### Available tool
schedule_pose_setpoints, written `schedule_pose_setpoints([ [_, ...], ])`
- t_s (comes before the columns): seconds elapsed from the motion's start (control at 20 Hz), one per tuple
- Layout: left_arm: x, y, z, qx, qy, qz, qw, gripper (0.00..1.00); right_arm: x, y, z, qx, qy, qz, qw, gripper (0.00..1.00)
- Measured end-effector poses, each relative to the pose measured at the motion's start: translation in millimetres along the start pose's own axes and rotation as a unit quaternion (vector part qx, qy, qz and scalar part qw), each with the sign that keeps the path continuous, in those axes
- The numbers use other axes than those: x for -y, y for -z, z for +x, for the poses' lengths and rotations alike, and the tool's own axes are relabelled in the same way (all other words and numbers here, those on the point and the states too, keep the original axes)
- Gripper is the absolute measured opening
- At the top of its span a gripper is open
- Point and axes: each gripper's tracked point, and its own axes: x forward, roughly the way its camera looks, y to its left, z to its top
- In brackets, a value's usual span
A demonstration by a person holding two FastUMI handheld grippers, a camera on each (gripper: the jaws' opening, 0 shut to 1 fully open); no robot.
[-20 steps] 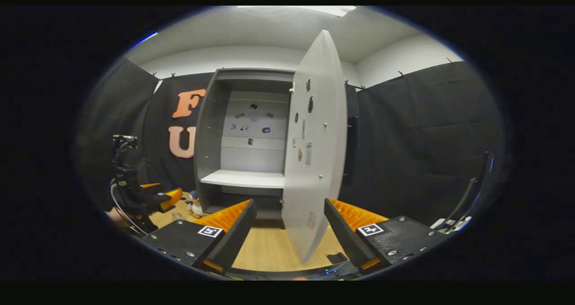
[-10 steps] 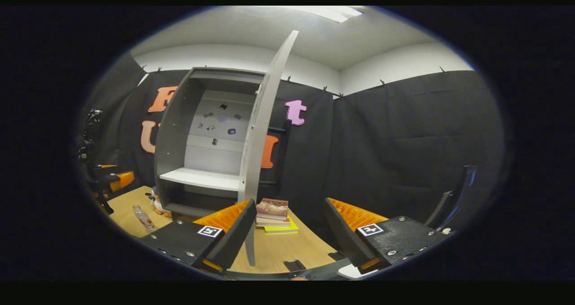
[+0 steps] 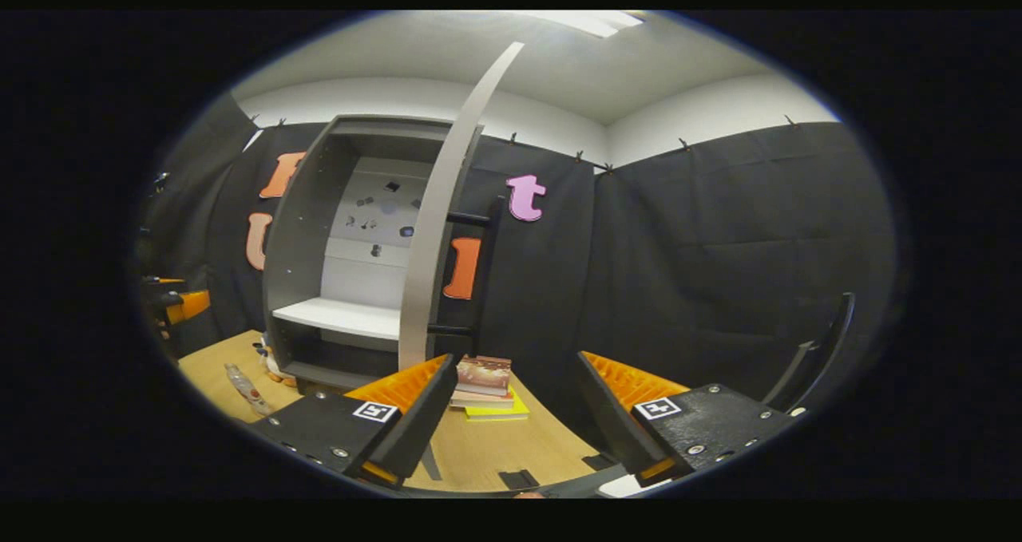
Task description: Open the cabinet door with the right hand, grasp the bottle in the cabinet with the left hand and place it on the coaster, then close the cabinet door with the right hand.
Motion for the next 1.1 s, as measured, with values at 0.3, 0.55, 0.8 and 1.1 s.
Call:
schedule_pose_setpoints([
  [0.3,-17,4,11,-0.002,-0.002,-0.014,1.0,0.96,-30,9,-2,-0.027,-0.033,0.085,0.995,0.84],
  [0.55,-27,6,28,-0.004,0.006,-0.018,1.0,0.95,-63,-6,-7,-0.013,-0.039,0.063,0.997,0.89],
  [0.8,-30,2,41,0.004,0.021,-0.012,1.0,0.95,-92,-15,-7,-0.007,-0.055,0.069,0.996,0.9],
  [1.1,-31,0,54,0.007,0.033,-0.012,0.999,0.95,-137,-23,-5,-0.005,-0.102,0.072,0.992,0.89],
])
